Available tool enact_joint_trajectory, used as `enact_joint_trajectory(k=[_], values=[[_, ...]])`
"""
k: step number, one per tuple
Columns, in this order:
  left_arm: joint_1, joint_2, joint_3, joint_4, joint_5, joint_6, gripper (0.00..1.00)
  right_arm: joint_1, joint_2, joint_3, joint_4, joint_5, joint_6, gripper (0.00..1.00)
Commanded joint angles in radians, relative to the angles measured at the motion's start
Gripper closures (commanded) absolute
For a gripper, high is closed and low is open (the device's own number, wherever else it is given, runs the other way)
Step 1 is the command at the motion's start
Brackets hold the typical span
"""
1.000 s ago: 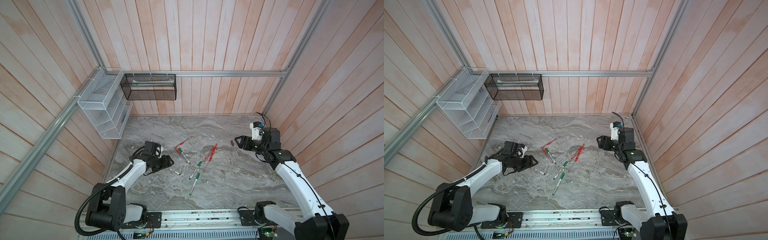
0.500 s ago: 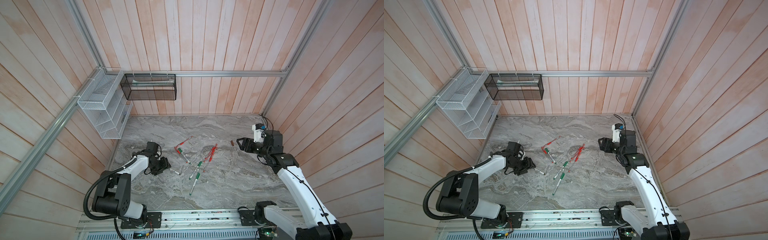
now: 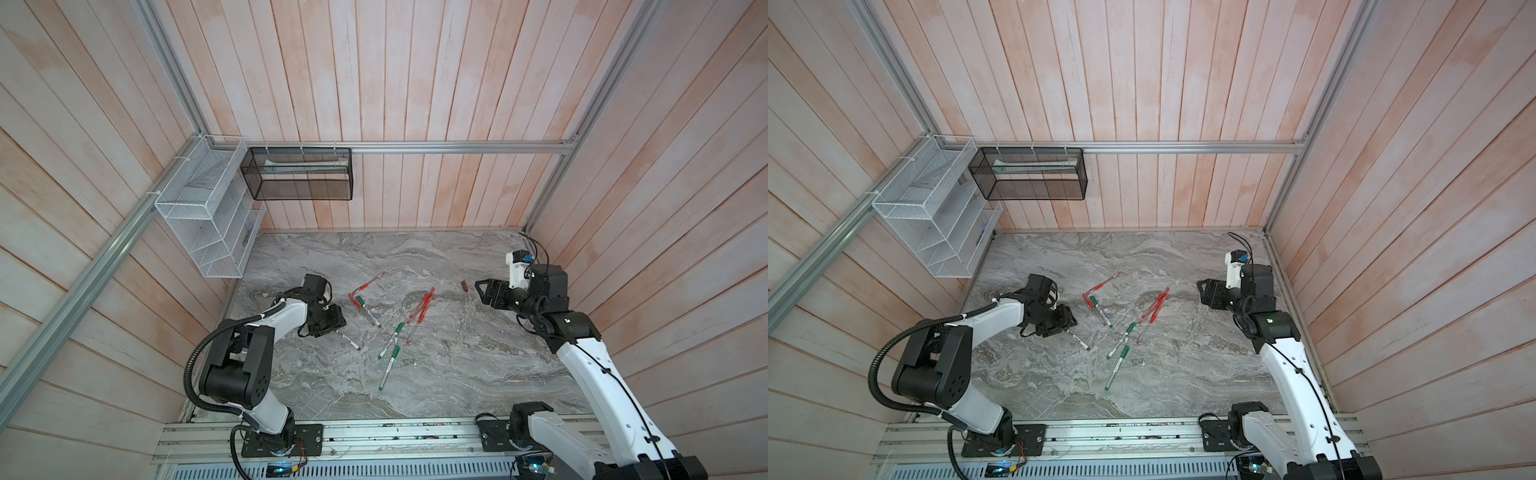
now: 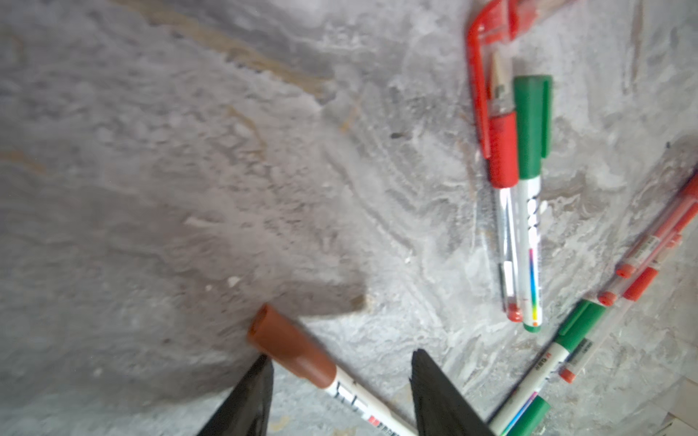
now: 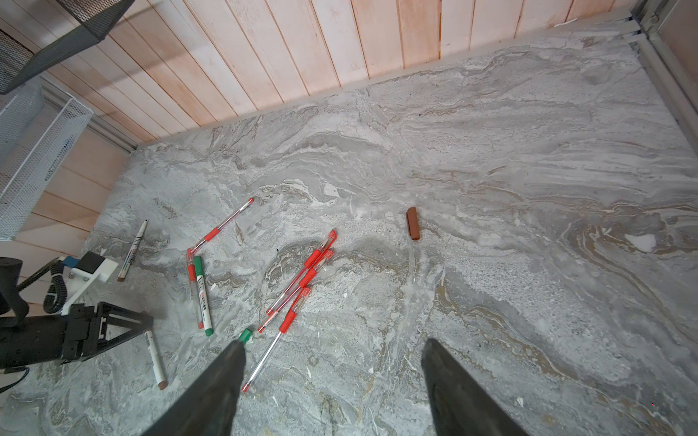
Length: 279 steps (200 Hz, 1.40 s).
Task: Open the pen caps
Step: 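Lower the left gripper and close it on the marker's white body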
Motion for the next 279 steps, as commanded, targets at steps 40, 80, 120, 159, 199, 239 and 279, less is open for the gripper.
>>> enact_joint_trajectory(k=[40, 80, 120, 159, 199, 239, 279], values=[[-0.135, 0.074, 0.041, -0.008, -0.088, 0.126, 0.46, -0.001, -0.053, -0.016, -0.063, 0.037, -0.034, 0.25], [-0.276, 0.027, -0.017, -0.023, -0.129, 0.148, 0.46, -0.003, -0.058, -0.005, -0.066, 0.039, -0.034, 0.25], [-0.292, 0.035, -0.044, -0.022, -0.173, 0.155, 0.63, -0.003, -0.055, 0.007, -0.073, 0.032, -0.031, 0.25], [-0.298, 0.049, -0.047, -0.014, -0.175, 0.157, 0.67, -0.004, -0.063, 0.027, -0.099, 0.054, -0.045, 0.25], [-0.298, 0.056, -0.055, -0.010, -0.184, 0.151, 0.75, -0.005, -0.065, 0.025, -0.096, 0.051, -0.042, 0.25], [-0.297, 0.042, -0.089, 0.000, -0.181, 0.156, 0.85, -0.004, -0.073, 0.004, -0.083, 0.039, -0.031, 0.25], [-0.293, 0.030, -0.101, 0.000, -0.179, 0.161, 0.87, -0.004, -0.078, 0.002, -0.073, 0.026, -0.016, 0.25]])
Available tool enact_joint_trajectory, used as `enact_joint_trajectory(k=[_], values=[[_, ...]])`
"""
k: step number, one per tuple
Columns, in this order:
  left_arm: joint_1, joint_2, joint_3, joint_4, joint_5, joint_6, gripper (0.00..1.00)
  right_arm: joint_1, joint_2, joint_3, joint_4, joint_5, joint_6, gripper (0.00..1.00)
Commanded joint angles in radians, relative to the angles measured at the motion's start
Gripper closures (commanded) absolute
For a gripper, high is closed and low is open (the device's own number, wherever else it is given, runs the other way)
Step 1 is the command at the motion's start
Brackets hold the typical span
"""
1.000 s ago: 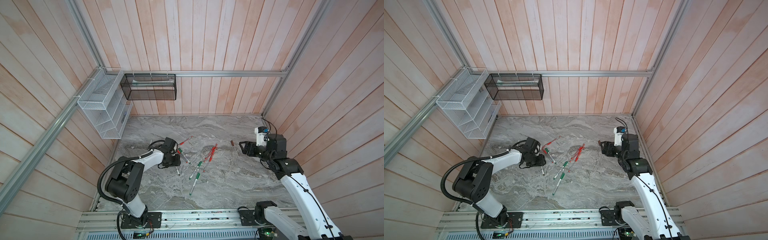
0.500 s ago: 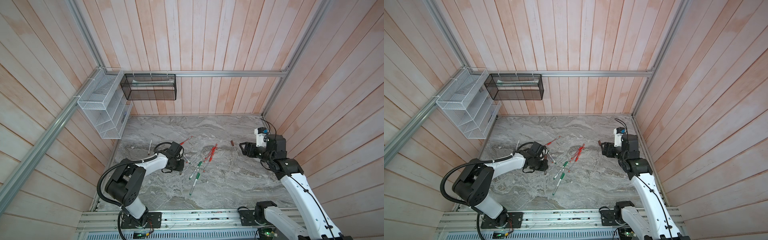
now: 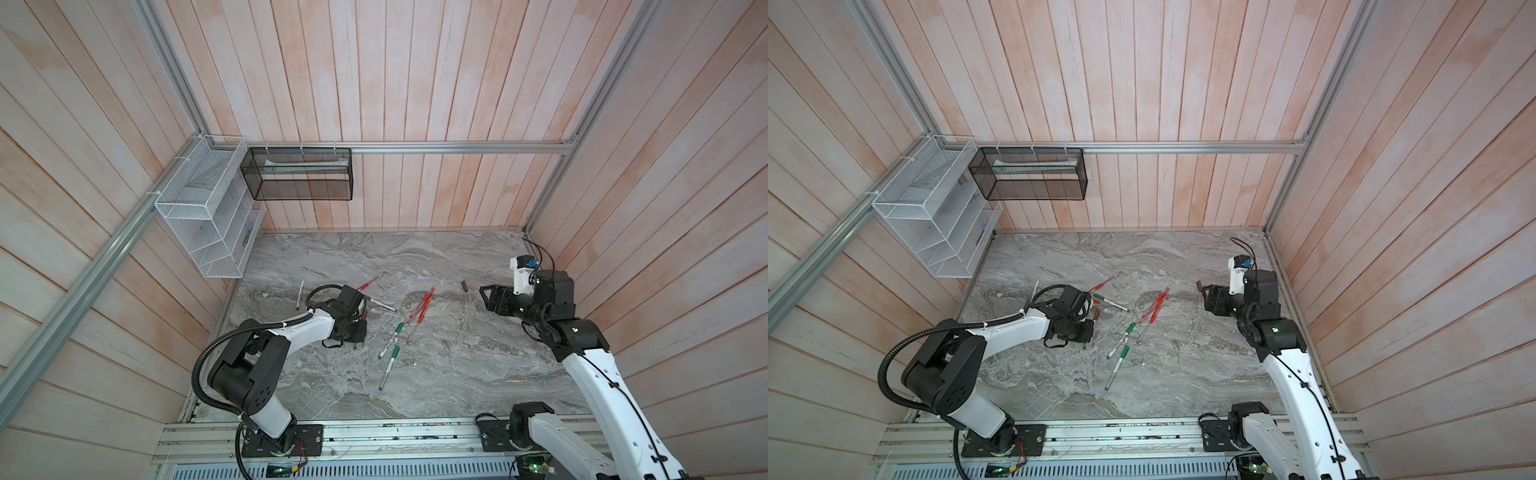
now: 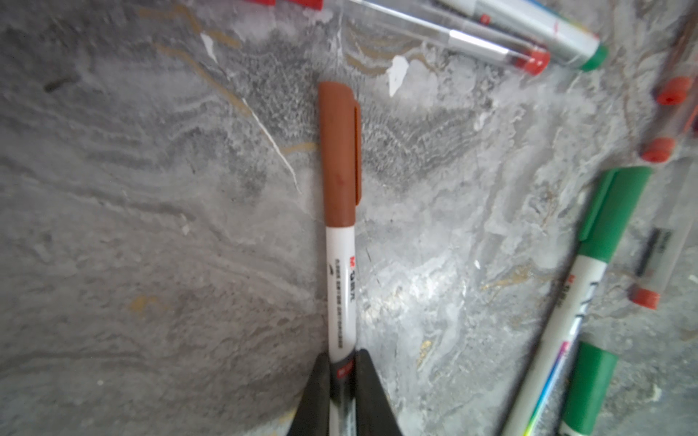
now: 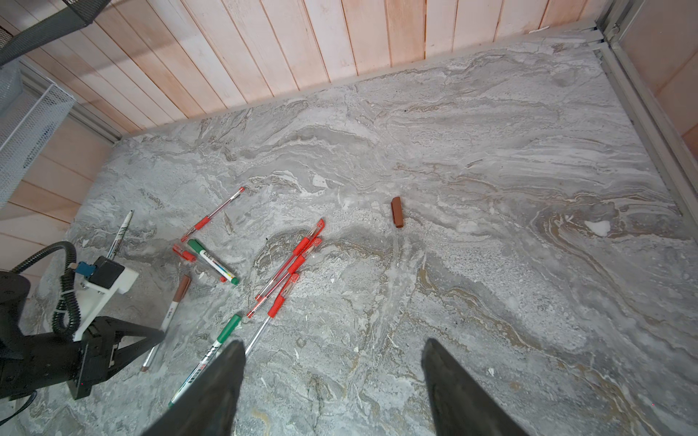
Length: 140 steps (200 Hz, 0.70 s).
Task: Open the pen caps
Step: 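Lower the left gripper and close it on the marker's white body, then lift the marker with the left gripper while the right gripper moves to meet it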
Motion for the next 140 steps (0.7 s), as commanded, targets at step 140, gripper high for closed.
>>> enact_joint_trajectory(k=[140], values=[[-0.067, 0.117, -0.018, -0.120, -0.040, -0.009, 0.93, -0.004, -0.071, -0.019, -0.022, 0.013, 0.007, 0.25]])
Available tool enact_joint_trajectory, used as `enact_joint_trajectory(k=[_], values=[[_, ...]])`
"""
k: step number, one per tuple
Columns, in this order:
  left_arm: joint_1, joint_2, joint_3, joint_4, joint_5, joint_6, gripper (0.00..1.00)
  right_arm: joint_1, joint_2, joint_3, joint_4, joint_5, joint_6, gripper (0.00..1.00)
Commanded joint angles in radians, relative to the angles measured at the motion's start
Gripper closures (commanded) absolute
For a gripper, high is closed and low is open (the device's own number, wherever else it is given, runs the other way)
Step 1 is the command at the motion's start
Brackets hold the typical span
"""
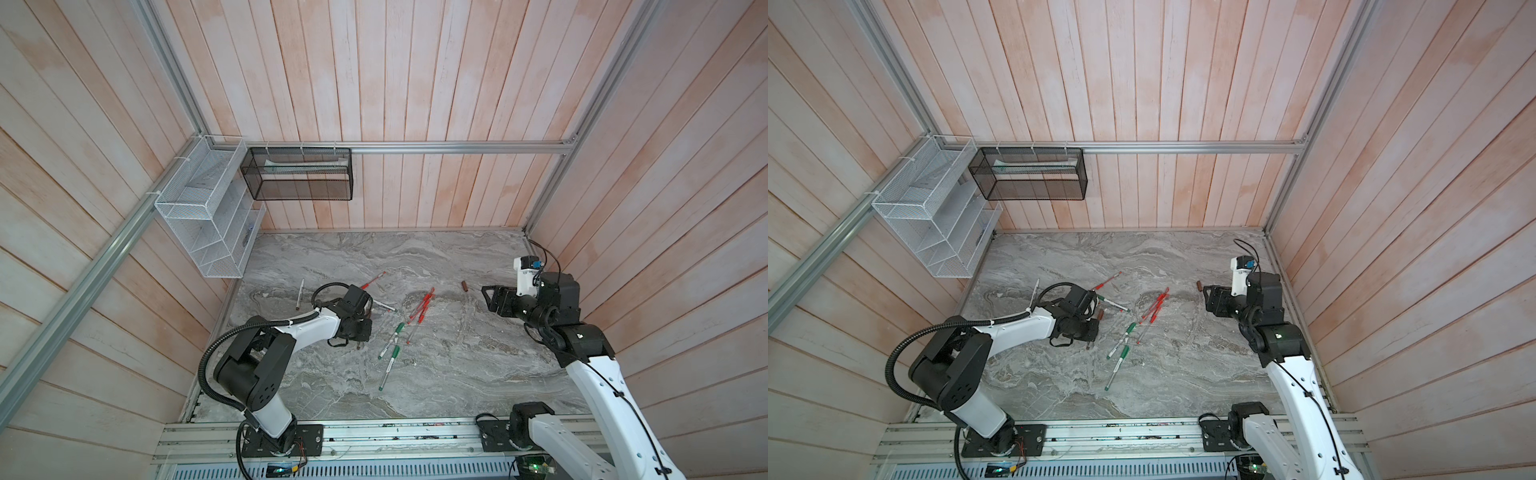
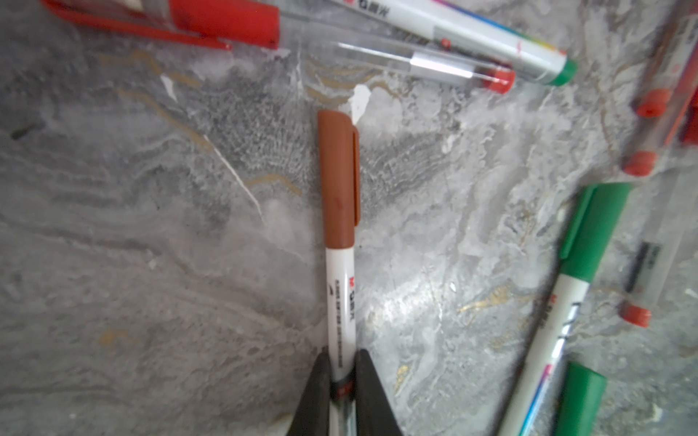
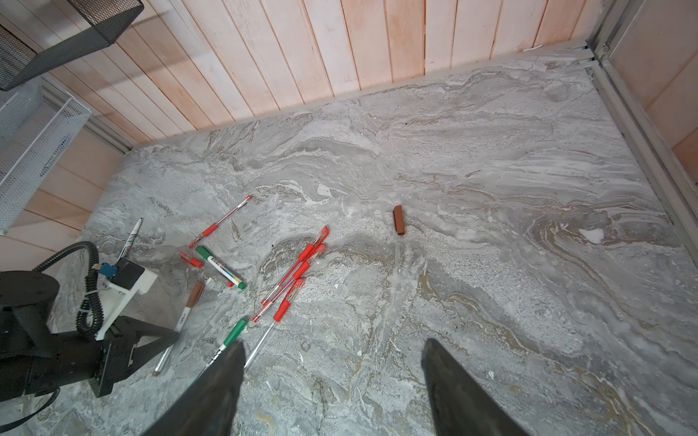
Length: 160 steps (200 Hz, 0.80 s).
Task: Open the pen caps
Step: 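Lift the marker with the left gripper while the right gripper moves to meet it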
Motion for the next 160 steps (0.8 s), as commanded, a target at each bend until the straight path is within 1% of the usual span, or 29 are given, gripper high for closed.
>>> enact_joint_trajectory(k=[1, 9, 37, 68, 81, 106, 119, 144, 160], values=[[-0.019, 0.077, -0.055, -0.129, -0.001, 0.000, 0.94, -0.004, -0.024, -0.018, -0.016, 0.012, 0.002, 0.25], [-0.019, 0.073, -0.054, -0.124, -0.003, 0.001, 0.96, -0.004, -0.023, -0.020, -0.013, 0.007, 0.005, 0.25], [-0.043, 0.024, -0.038, -0.113, 0.018, 0.013, 0.99, -0.004, -0.029, -0.042, 0.016, -0.026, 0.039, 0.25], [-0.077, -0.073, -0.032, -0.067, 0.031, 0.068, 1.00, 0.003, -0.031, -0.085, 0.096, -0.102, 0.112, 0.27], [-0.084, -0.115, -0.013, -0.053, 0.050, 0.082, 1.00, 0.022, -0.038, -0.112, 0.163, -0.142, 0.150, 0.28], [-0.084, -0.189, 0.017, -0.005, 0.119, 0.087, 1.00, 0.103, -0.054, -0.193, 0.362, -0.167, 0.268, 0.30], [-0.083, -0.204, 0.051, 0.007, 0.167, 0.095, 1.00, 0.146, -0.036, -0.212, 0.448, -0.167, 0.325, 0.31], [-0.082, -0.233, 0.113, 0.036, 0.221, 0.118, 1.00, 0.228, 0.018, -0.245, 0.620, -0.151, 0.424, 0.33], [-0.074, -0.256, 0.129, 0.060, 0.326, 0.163, 1.00, 0.295, 0.073, -0.248, 0.722, -0.152, 0.466, 0.34]])
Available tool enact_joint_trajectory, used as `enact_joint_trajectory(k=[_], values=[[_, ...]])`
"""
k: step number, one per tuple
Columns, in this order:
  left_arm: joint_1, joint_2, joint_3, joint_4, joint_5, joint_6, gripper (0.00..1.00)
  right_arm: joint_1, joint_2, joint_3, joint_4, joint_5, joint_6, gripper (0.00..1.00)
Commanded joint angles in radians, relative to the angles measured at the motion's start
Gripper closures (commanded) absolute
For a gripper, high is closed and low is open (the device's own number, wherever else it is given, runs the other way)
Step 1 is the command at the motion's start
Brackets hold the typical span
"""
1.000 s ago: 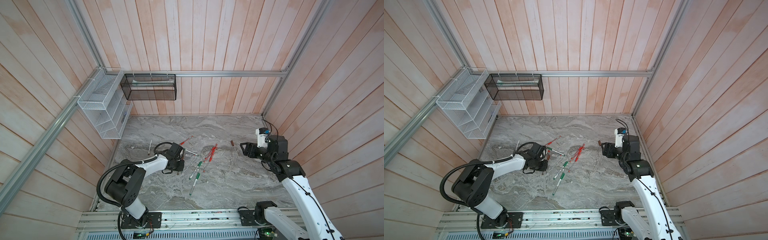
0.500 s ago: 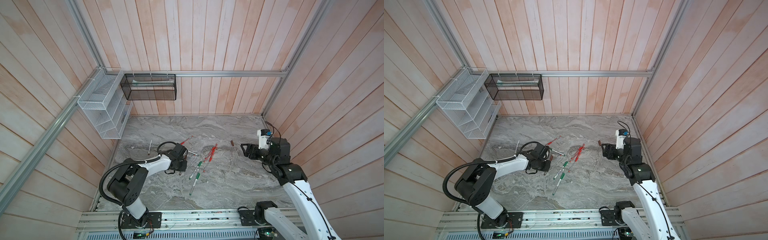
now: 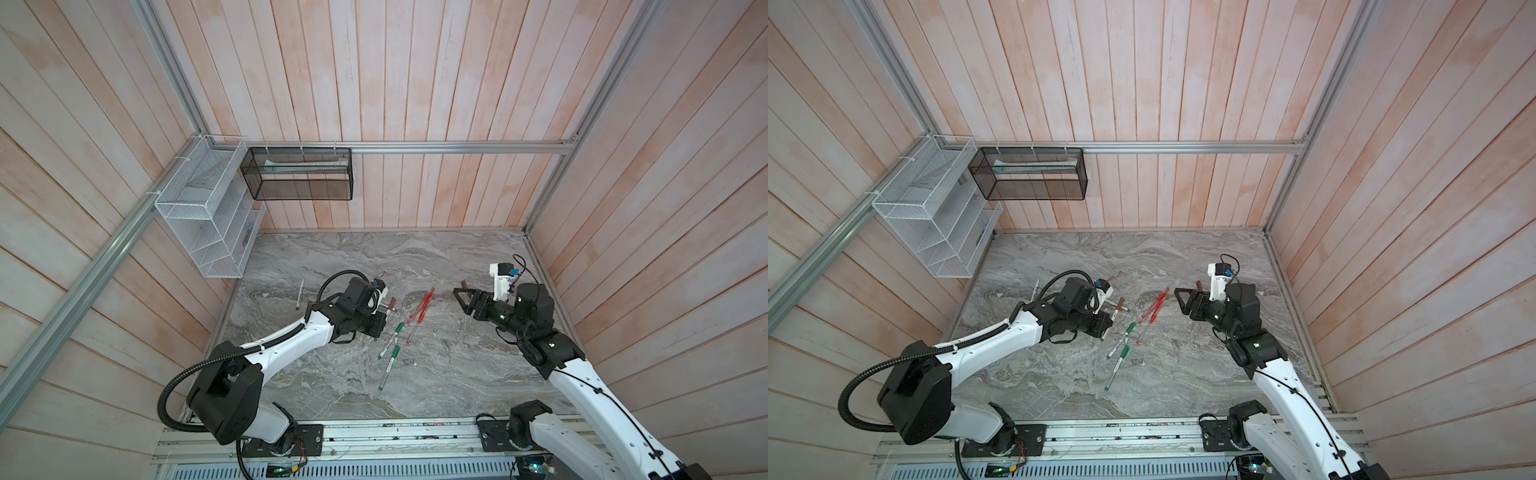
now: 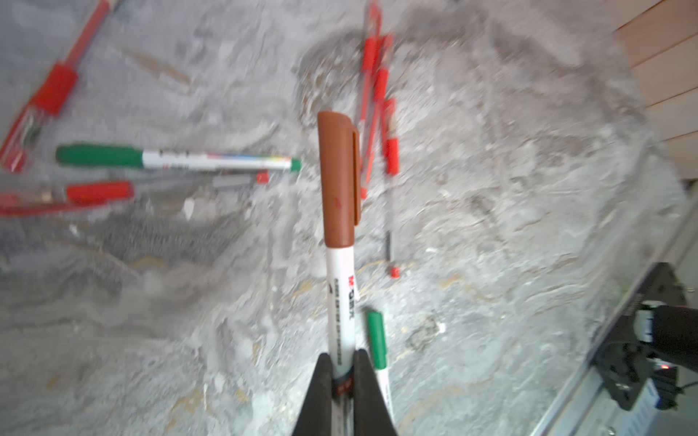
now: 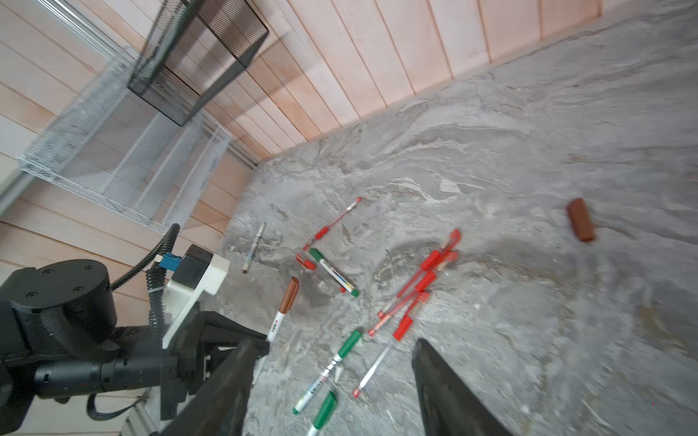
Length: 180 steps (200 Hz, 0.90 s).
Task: Open the pen caps
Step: 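Lift the marker with the left gripper while the right gripper moves to meet it, then close the right gripper on the marker's brown cap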
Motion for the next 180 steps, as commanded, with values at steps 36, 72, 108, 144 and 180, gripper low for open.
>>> enact_joint_trajectory(k=[36, 72, 108, 144, 180], values=[[0.052, -0.088, 0.068, 0.076, 0.242, 0.146, 1.00, 0.216, 0.231, 0.065, 0.324, 0.019, 0.120, 0.35], [0.213, -0.132, 0.031, 0.151, 0.444, 0.084, 1.00, 0.243, 0.374, 0.124, 0.454, -0.039, 0.179, 0.37], [0.315, -0.193, -0.006, 0.140, 0.620, 0.109, 1.00, 0.243, 0.519, 0.211, 0.552, -0.132, 0.237, 0.42], [0.398, -0.248, -0.098, 0.209, 0.670, 0.060, 1.00, 0.252, 0.650, 0.245, 0.849, -0.284, 0.393, 0.43], [0.430, -0.257, -0.093, 0.211, 0.680, 0.065, 1.00, 0.280, 0.744, 0.297, 0.970, -0.335, 0.463, 0.52]])
